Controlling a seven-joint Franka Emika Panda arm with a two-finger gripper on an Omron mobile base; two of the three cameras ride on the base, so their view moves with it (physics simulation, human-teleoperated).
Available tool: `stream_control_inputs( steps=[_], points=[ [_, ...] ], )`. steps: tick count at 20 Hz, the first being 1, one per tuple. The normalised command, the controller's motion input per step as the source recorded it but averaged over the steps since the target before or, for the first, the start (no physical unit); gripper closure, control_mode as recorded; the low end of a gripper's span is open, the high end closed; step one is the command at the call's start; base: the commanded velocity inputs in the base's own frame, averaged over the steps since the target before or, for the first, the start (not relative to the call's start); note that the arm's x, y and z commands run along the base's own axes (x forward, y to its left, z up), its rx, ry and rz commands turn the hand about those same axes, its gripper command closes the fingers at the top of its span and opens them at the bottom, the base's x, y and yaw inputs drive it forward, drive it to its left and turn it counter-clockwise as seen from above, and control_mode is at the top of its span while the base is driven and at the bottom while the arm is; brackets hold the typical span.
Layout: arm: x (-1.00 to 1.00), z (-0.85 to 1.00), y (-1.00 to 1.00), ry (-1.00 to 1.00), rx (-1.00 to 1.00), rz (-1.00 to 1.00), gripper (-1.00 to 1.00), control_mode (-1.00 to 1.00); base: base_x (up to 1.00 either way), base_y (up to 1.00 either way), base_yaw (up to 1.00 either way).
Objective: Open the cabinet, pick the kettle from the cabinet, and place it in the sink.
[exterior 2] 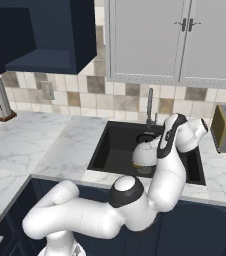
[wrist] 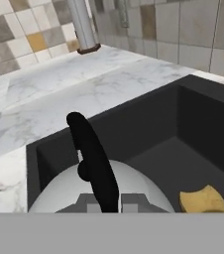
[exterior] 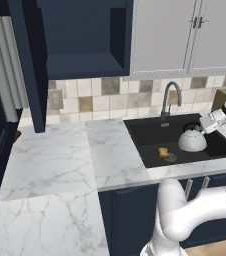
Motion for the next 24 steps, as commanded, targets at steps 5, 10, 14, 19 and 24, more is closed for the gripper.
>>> stream_control_inputs(
  steps=[5,10,14,19,24],
  points=[
    [0.17,-0.04,-0.07,0.06,0.0,-0.03,1.0,-1.0,0.0,0.0,0.0],
    [0.18,-0.01,-0.08,0.09,0.0,-0.03,1.0,-1.0,0.0,0.0,0.0],
    [0.16,-0.04,-0.14,0.12,0.02,-0.02,1.0,-1.0,0.0,0.0,0.0],
    [0.13,-0.17,-0.07,0.07,0.02,-0.02,1.0,-1.0,0.0,0.0,0.0],
    [0.01,-0.19,-0.04,0.0,0.04,0.0,1.0,-1.0,0.0,0.0,0.0]
  ],
)
